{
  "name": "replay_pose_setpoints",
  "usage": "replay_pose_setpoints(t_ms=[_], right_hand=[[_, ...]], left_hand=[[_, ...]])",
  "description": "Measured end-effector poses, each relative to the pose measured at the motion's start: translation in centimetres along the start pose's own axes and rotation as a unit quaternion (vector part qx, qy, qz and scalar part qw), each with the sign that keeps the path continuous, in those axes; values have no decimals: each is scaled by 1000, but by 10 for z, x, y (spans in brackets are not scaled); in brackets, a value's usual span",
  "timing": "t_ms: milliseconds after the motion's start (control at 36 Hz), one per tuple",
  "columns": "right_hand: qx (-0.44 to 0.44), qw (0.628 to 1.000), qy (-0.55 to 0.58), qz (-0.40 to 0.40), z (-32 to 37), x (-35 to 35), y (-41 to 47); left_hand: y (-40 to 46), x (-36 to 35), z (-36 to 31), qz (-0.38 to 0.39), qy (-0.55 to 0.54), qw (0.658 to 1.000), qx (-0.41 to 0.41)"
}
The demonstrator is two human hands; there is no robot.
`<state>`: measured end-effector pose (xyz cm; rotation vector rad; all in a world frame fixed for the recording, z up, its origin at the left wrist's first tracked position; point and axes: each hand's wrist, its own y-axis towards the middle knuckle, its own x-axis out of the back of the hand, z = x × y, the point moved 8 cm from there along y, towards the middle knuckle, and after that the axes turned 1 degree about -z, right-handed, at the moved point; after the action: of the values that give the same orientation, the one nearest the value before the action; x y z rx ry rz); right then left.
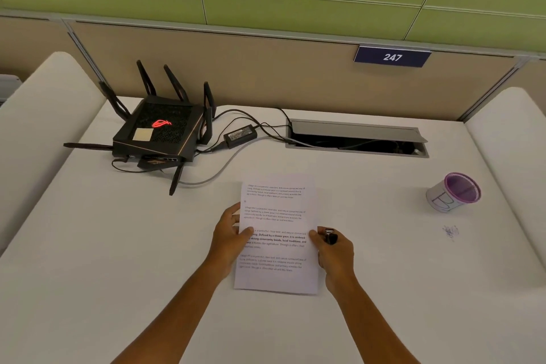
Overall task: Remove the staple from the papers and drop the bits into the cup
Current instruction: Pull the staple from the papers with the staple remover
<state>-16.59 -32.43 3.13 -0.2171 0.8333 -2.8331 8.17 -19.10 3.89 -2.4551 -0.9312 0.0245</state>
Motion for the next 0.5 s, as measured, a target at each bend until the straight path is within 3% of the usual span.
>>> replay_pose_setpoints(t_ms=[500], right_hand=[[47, 990, -135, -18, 30, -55, 109]], left_hand=[[117, -8, -25, -29, 116, 991, -61]])
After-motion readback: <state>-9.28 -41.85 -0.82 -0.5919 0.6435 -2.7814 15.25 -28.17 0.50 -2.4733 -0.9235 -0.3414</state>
